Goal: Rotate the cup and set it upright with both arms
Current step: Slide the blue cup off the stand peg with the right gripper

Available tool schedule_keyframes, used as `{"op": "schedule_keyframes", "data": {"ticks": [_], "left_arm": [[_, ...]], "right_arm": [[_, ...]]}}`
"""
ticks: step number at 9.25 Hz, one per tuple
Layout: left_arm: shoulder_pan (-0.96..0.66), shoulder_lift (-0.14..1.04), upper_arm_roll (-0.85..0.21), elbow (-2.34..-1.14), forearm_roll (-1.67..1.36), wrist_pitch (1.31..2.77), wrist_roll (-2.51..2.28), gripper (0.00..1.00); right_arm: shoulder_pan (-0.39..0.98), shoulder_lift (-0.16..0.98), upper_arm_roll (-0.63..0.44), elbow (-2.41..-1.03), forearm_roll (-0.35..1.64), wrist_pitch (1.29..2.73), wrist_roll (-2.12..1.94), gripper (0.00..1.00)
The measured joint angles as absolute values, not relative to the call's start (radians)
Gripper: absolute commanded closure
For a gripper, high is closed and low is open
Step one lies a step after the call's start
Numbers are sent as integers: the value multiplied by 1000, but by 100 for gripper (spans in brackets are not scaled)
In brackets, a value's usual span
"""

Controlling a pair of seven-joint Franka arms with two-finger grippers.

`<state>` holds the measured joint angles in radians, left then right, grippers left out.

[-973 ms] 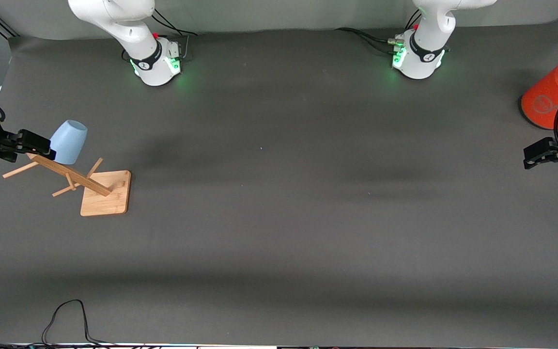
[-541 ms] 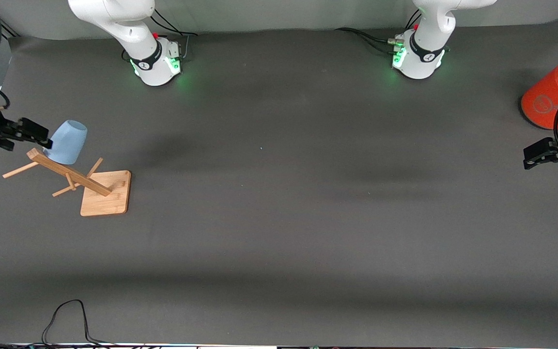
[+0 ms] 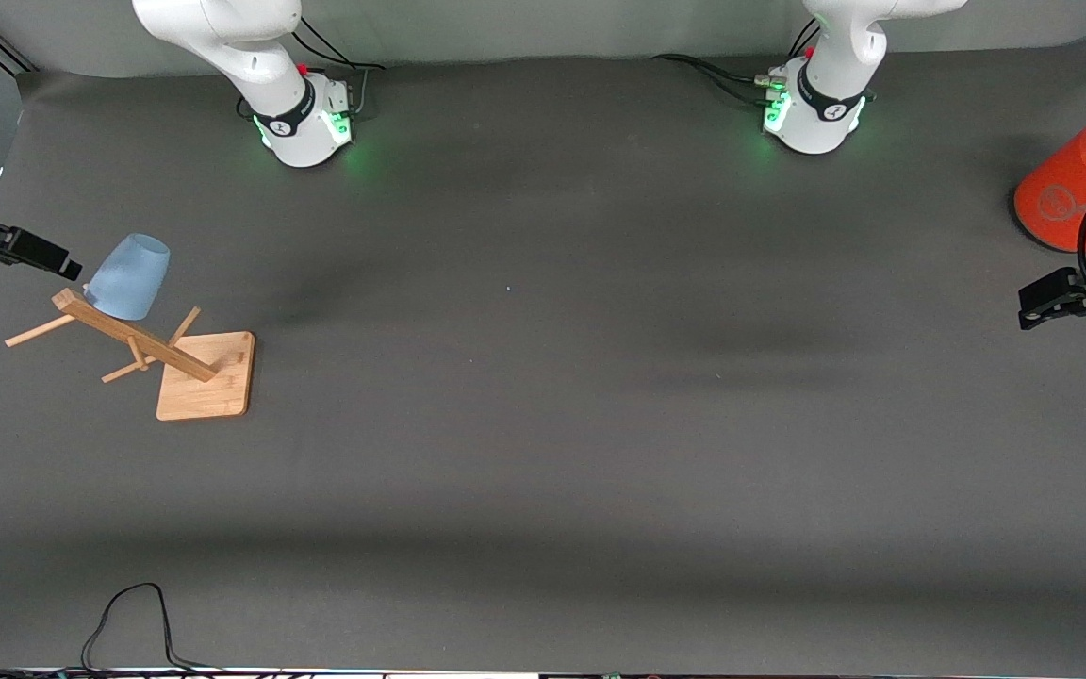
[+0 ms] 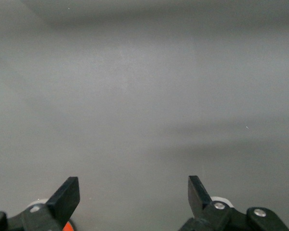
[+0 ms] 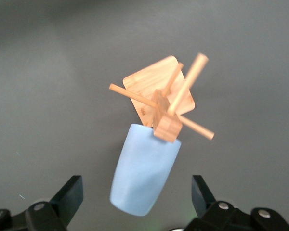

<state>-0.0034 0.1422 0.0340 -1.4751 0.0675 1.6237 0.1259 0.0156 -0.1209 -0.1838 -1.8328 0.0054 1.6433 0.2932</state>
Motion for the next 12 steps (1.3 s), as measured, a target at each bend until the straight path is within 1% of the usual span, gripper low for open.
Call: {"op": "schedule_keyframes", "data": {"ticks": [2, 3, 6, 9, 12], "left_arm": [[-3, 143, 34, -1475, 68, 1623, 126, 0], [-3, 143, 34, -1475, 68, 1623, 126, 0], [-3, 143, 34, -1474, 67, 1623, 126, 0], [-3, 143, 35, -1473, 67, 1623, 126, 0], [-3, 144, 35, -1472, 67, 1623, 126, 0]], "right_arm": [[28, -121, -179, -1833, 12, 1630, 561, 0], [36, -121, -178, -1834, 12, 1627, 625, 0], [36, -120, -195, -1892, 12, 1636, 657, 0], [35, -118, -217, -2001, 16, 1716, 657, 0], [35, -118, -220, -2070, 23, 1782, 657, 0]]}}
